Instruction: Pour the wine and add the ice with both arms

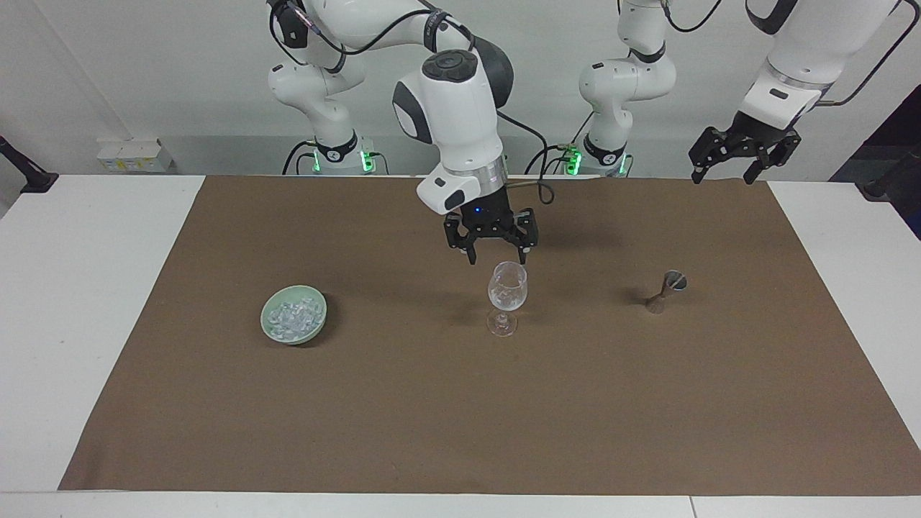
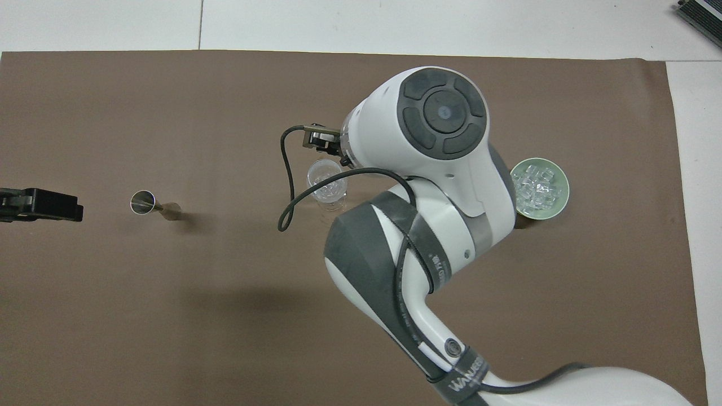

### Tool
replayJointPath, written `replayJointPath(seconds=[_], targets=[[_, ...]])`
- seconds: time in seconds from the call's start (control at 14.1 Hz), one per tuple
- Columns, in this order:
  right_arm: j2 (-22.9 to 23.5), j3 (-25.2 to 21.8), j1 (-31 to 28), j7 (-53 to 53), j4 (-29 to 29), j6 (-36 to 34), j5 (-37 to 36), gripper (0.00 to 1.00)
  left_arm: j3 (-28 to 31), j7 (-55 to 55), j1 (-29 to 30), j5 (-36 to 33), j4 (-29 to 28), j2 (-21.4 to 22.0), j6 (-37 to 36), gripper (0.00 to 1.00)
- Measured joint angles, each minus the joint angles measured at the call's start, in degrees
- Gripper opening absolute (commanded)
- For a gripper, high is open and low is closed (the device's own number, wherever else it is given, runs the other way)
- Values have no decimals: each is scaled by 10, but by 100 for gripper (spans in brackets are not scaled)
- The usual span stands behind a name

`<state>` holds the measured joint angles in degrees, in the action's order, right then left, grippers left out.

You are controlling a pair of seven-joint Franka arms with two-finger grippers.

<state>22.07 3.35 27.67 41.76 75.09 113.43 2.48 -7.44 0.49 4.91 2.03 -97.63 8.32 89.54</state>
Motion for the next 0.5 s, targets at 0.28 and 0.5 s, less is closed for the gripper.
replayJointPath(seconds=[0.28, 0.5], targets=[[-36, -1, -55, -72, 9, -51, -25, 100, 0, 0, 0, 0, 0, 0, 0, 100], [-82, -2, -96, -139, 38, -102, -33, 100, 0, 0, 0, 0, 0, 0, 0, 100]])
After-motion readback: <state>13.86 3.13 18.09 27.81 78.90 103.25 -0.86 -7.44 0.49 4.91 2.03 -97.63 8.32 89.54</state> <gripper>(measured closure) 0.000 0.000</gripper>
